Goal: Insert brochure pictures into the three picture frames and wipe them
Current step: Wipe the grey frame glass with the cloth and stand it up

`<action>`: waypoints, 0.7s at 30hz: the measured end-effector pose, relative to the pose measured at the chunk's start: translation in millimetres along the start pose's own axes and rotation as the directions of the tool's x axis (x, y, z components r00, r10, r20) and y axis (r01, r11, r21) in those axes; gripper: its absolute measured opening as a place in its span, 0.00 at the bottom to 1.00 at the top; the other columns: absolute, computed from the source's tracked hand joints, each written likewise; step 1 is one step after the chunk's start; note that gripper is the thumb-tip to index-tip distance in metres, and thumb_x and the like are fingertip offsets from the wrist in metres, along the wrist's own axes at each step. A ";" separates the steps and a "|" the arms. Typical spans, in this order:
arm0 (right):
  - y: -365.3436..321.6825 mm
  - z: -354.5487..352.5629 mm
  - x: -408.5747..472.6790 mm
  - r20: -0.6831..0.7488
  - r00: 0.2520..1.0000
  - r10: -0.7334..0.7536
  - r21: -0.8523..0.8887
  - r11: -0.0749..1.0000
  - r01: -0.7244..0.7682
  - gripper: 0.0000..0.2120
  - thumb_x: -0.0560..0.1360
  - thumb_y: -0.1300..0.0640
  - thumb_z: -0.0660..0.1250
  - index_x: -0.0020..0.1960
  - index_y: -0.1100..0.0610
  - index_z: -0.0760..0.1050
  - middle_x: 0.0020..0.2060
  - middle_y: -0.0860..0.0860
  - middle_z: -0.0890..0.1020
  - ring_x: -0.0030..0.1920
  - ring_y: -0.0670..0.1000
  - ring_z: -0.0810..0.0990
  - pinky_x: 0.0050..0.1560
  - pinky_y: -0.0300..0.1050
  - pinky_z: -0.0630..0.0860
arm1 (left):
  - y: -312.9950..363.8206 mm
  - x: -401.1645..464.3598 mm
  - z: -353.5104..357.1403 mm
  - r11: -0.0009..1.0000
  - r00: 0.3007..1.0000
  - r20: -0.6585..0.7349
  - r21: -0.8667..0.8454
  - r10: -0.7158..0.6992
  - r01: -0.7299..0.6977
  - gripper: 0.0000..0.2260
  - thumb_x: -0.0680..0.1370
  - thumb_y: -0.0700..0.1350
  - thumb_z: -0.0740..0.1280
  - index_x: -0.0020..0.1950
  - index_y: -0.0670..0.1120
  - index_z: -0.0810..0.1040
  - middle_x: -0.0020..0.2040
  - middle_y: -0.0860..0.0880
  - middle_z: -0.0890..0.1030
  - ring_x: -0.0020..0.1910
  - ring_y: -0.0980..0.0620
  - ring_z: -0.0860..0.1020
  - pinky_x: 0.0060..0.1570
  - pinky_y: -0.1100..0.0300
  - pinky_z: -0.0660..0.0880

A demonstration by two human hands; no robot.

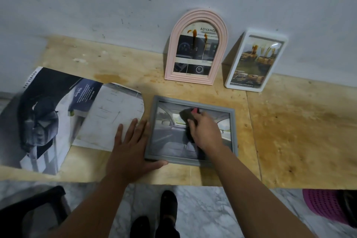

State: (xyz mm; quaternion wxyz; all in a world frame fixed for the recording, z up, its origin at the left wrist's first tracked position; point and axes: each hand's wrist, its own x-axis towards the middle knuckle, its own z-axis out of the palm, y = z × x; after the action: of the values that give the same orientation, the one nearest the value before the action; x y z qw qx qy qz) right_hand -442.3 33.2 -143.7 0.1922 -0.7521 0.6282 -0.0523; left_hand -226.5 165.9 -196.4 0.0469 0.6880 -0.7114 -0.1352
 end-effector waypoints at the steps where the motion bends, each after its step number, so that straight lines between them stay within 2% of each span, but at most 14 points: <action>1: -5.0 9.4 -7.5 0.015 0.999 -0.041 -0.018 0.999 0.041 0.16 0.83 0.50 0.61 0.68 0.53 0.78 0.57 0.55 0.77 0.48 0.61 0.81 0.46 0.53 0.79 | -0.4 0.3 -0.1 1.000 1.000 -0.002 -0.004 0.001 -0.001 0.58 0.68 0.84 0.52 0.84 0.44 0.52 0.84 0.45 0.53 0.84 0.44 0.49 0.79 0.33 0.48; 3: -15.2 25.6 -29.6 0.045 0.985 -0.166 -0.008 0.986 0.167 0.17 0.82 0.51 0.61 0.69 0.53 0.76 0.56 0.54 0.75 0.46 0.60 0.80 0.45 0.55 0.79 | -0.8 0.9 0.1 1.000 1.000 -0.003 -0.002 0.002 -0.002 0.58 0.68 0.84 0.52 0.84 0.44 0.53 0.84 0.45 0.54 0.84 0.44 0.49 0.79 0.34 0.48; 6: -21.4 32.7 -59.9 0.194 0.914 -0.355 0.007 0.933 0.361 0.18 0.81 0.51 0.62 0.70 0.50 0.75 0.56 0.51 0.73 0.46 0.57 0.80 0.40 0.49 0.76 | -1.4 0.3 1.5 1.000 1.000 -0.003 0.009 0.009 -0.009 0.56 0.69 0.83 0.52 0.84 0.44 0.54 0.84 0.44 0.55 0.84 0.43 0.50 0.79 0.33 0.49; 8: -22.1 22.3 -61.3 0.349 0.830 -0.434 0.074 0.896 0.438 0.18 0.81 0.50 0.62 0.71 0.48 0.76 0.58 0.50 0.75 0.51 0.56 0.80 0.44 0.47 0.75 | -1.9 -0.2 1.9 1.000 1.000 -0.007 0.002 0.010 -0.010 0.56 0.69 0.83 0.52 0.83 0.43 0.56 0.84 0.44 0.56 0.83 0.43 0.52 0.78 0.33 0.51; 10: -24.9 2.6 -44.9 0.463 0.751 -0.470 0.183 0.880 0.438 0.17 0.82 0.52 0.64 0.69 0.47 0.78 0.59 0.50 0.78 0.57 0.54 0.79 0.54 0.46 0.76 | -2.2 -0.6 1.3 1.000 1.000 -0.011 -0.003 0.007 -0.007 0.56 0.68 0.83 0.52 0.83 0.43 0.57 0.84 0.44 0.56 0.83 0.43 0.52 0.78 0.33 0.52; 11: -26.7 -7.1 -32.8 0.464 0.757 -0.460 0.223 0.887 0.403 0.16 0.82 0.53 0.64 0.68 0.48 0.79 0.58 0.51 0.79 0.57 0.54 0.79 0.57 0.47 0.76 | -2.6 -0.5 0.9 1.000 1.000 -0.014 -0.004 0.006 -0.006 0.56 0.68 0.83 0.52 0.83 0.43 0.56 0.84 0.44 0.56 0.83 0.43 0.51 0.78 0.33 0.52; 12: -28.0 -16.0 -18.4 0.415 0.803 -0.427 0.238 0.903 0.357 0.15 0.82 0.54 0.65 0.67 0.50 0.80 0.56 0.52 0.80 0.56 0.55 0.79 0.57 0.47 0.75 | -2.7 -0.3 0.5 1.000 1.000 -0.014 -0.008 0.004 -0.004 0.57 0.68 0.83 0.52 0.83 0.44 0.56 0.84 0.45 0.55 0.84 0.44 0.51 0.78 0.33 0.51; 14: -29.2 -27.5 11.7 0.216 0.935 -0.280 0.206 0.950 0.237 0.14 0.82 0.54 0.64 0.65 0.52 0.81 0.54 0.54 0.80 0.54 0.56 0.79 0.56 0.49 0.76 | -2.4 -0.1 -0.9 1.000 1.000 -0.012 -0.018 -0.003 0.002 0.57 0.68 0.84 0.53 0.84 0.45 0.54 0.84 0.46 0.54 0.84 0.45 0.49 0.79 0.34 0.50; 15: -30.2 -26.5 24.1 0.122 0.973 -0.198 0.175 0.969 0.175 0.14 0.82 0.53 0.63 0.65 0.53 0.81 0.53 0.55 0.79 0.53 0.57 0.79 0.55 0.51 0.77 | -2.2 -0.2 -1.3 1.000 1.000 -0.015 -0.022 -0.005 0.004 0.57 0.67 0.84 0.53 0.84 0.45 0.53 0.84 0.46 0.54 0.84 0.45 0.49 0.79 0.34 0.50; 17: -38.4 -14.2 38.6 0.040 0.993 -0.113 0.114 0.988 0.108 0.14 0.82 0.51 0.63 0.63 0.54 0.81 0.51 0.56 0.77 0.50 0.59 0.79 0.49 0.51 0.77 | -1.7 -0.4 -1.7 1.000 1.000 -0.014 -0.025 -0.004 0.003 0.57 0.68 0.84 0.53 0.84 0.45 0.52 0.85 0.46 0.53 0.84 0.45 0.48 0.79 0.34 0.50; 21: -63.6 29.0 22.5 0.096 0.974 -0.205 -0.025 0.978 0.208 0.14 0.82 0.51 0.62 0.61 0.56 0.80 0.56 0.58 0.75 0.49 0.63 0.80 0.42 0.50 0.73 | -1.9 0.1 -1.5 1.000 1.000 0.008 -0.009 -0.019 0.019 0.57 0.68 0.84 0.52 0.84 0.45 0.51 0.85 0.47 0.52 0.84 0.46 0.47 0.79 0.34 0.50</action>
State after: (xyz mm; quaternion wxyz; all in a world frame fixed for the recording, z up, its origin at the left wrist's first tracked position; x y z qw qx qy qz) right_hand -369.5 26.6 -151.5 0.2018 -0.8182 0.5377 -0.0260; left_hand -224.3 165.6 -195.5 0.0459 0.6941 -0.7044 -0.1416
